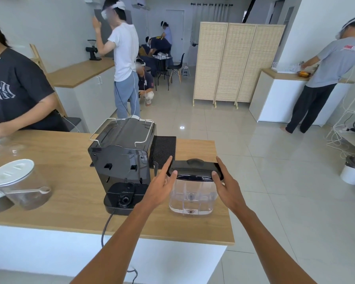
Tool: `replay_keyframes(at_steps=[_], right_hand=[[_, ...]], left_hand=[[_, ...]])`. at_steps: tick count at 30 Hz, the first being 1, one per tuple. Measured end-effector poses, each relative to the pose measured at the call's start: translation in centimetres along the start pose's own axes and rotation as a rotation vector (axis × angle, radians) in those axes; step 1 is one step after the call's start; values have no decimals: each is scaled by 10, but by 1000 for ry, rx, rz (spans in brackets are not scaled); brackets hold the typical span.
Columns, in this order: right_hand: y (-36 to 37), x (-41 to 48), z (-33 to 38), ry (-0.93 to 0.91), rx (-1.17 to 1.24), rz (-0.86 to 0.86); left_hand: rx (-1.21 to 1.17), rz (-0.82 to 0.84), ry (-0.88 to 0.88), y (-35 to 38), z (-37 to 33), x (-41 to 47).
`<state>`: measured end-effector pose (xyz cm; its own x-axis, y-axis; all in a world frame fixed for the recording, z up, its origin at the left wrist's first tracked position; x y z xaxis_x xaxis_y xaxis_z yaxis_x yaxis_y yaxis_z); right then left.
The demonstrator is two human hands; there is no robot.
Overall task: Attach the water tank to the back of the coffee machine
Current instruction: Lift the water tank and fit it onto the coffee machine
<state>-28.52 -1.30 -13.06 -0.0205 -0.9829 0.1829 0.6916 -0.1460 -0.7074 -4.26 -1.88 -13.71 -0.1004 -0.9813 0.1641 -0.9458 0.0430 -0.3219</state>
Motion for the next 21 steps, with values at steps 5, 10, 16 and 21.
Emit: replay_keyframes(at_steps=[5, 10, 16, 21], right_hand=[[1, -6, 0, -61, 15, -25], [8, -11, -10, -81, 16, 36], [10, -15, -13, -48, 64, 49], [11, -16, -13, -37, 74, 50]], left_hand=[[22, 23, 16, -1, 5, -1], [142, 70, -45, 0, 3, 1], [135, 12, -32, 3, 10, 5], [100, 27, -40, 1, 13, 5]])
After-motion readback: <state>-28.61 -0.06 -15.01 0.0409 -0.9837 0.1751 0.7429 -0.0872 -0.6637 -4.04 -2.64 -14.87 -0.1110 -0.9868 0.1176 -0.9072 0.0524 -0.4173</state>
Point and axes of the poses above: each hand's wrist, its own x-axis towards the middle knuckle, its own y-axis out of the palm, z = x × y, the point moved 6 cm from there along x, towards the middle knuckle, and after that the axes turned 12 degrees about -x, right-handed, at the moved point
